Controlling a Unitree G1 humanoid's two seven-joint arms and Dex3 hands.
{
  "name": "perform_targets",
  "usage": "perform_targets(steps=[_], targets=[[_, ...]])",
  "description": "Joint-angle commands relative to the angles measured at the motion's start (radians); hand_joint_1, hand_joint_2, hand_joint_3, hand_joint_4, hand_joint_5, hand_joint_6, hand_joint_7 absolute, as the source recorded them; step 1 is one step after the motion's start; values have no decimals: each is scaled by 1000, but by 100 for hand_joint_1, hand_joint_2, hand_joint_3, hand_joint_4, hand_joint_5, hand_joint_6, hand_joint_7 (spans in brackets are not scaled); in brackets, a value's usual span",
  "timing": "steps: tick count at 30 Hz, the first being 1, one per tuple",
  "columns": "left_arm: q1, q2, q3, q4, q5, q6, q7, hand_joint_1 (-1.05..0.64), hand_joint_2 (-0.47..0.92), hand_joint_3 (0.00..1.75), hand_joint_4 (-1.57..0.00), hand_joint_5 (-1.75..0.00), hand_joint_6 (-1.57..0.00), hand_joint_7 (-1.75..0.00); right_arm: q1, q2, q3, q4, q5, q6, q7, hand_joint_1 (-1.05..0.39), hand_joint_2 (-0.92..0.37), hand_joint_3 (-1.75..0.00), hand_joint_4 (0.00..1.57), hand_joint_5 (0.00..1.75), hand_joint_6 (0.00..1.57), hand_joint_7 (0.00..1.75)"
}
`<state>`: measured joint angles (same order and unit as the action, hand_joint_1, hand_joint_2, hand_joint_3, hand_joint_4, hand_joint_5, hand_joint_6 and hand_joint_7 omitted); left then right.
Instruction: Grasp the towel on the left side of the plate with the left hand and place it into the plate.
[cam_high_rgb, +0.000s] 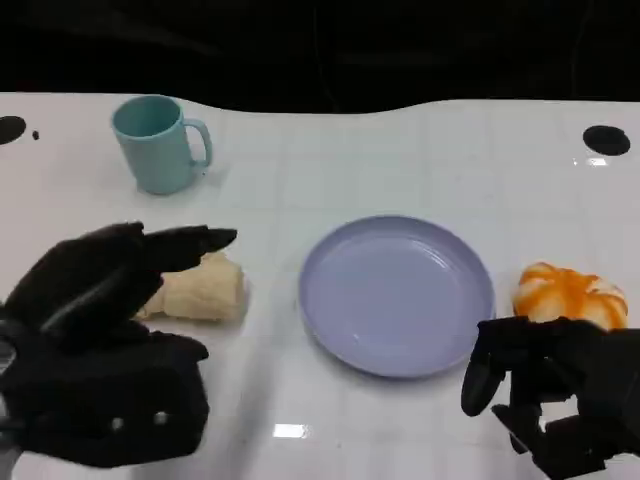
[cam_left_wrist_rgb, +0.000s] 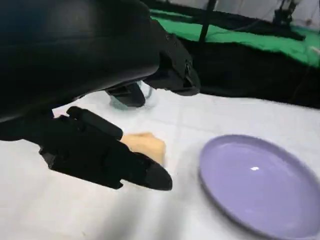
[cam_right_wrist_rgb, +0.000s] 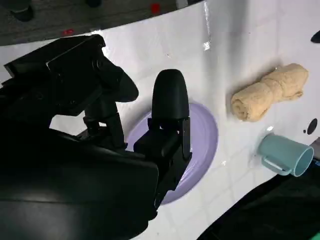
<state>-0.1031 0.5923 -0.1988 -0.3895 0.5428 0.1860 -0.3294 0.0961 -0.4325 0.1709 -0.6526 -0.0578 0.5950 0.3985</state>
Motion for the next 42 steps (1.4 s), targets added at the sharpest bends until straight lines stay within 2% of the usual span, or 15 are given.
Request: perform_targets(steps=[1, 5, 10, 18, 22, 25, 32, 33, 36, 38, 39, 40, 41, 42], targets=[[-84, 3, -66, 105, 121, 6, -21, -56, 91, 1, -15, -49, -30, -1, 0, -5, -4, -14, -5, 14, -7, 3, -60, -102, 70, 166, 68, 142], [-156, -4, -118, 232, 190, -28, -17, -56, 92, 2, -16, -48, -28, 0, -2, -5, -2, -14, -4, 15, -8, 3, -59, -103, 70, 166, 68, 142], [-242, -33, -157, 417, 226, -49, -8, -54, 92, 0, -28, -27, -32, -1, -3, -9, 3, -12, -7, 10, -7, 2, -58, -104, 71, 168, 69, 143], [-386, -72, -223, 718, 260, -105, 5, -51, 89, 0, -39, -13, -40, -1, 4, -6, -1, -11, -4, 0, -9, 2, -57, -106, 71, 167, 69, 142], [-475, -98, -275, 903, 274, -150, 11, -52, 92, 1, -42, -10, -40, -1, 4, -9, 2, -15, -8, 4, -10, 1, -57, -107, 71, 167, 69, 142], [-520, -120, -299, 1031, 265, -193, 17, -52, 92, 9, -45, -9, -42, -1, 4, -10, 2, -21, -6, 10, -9, 1, -57, -107, 71, 167, 69, 142], [-557, -170, -300, 1256, 226, -301, 172, -38, 92, 17, -73, -17, -65, -7, 8, -14, -1, -21, -8, 2, -8, 1, -56, -107, 72, 167, 69, 141], [-554, -175, -295, 1274, 218, -321, 211, -34, 92, 16, -80, -23, -73, -10, 7, -14, -1, -21, -7, 6, -7, 1, -56, -107, 72, 167, 70, 141], [-553, -184, -289, 1316, 202, -364, 301, -23, 92, 15, -70, -76, -96, -9, 6, -14, -3, -20, -3, 8, -5, 1, -56, -108, 72, 167, 69, 141], [-554, -183, -288, 1332, 193, -393, 344, -20, 92, 16, -67, -86, -101, -11, 6, -14, -4, -20, -3, 8, -5, 1, -56, -108, 71, 167, 69, 141], [-552, -180, -287, 1336, 189, -411, 365, -16, 92, 20, -66, -116, -105, -26, 7, -14, -3, -21, -4, 9, -6, 1, -56, -108, 71, 167, 69, 141], [-552, -178, -286, 1341, 185, -425, 380, -15, 92, 22, -65, -131, -97, -50, 7, -15, -3, -21, -4, 10, -6, 1, -56, -108, 71, 167, 69, 141], [-552, -175, -284, 1343, 183, -443, 397, -14, 92, 22, -64, -139, -89, -68, 7, -14, -3, -21, -4, 10, -6, 1, -56, -108, 71, 167, 69, 141], [-549, -169, -280, 1328, 178, -453, 404, -15, 91, 26, -71, -158, -86, -87, 8, -13, -4, -20, -4, 8, -7, 1, -56, -108, 71, 167, 69, 141]])
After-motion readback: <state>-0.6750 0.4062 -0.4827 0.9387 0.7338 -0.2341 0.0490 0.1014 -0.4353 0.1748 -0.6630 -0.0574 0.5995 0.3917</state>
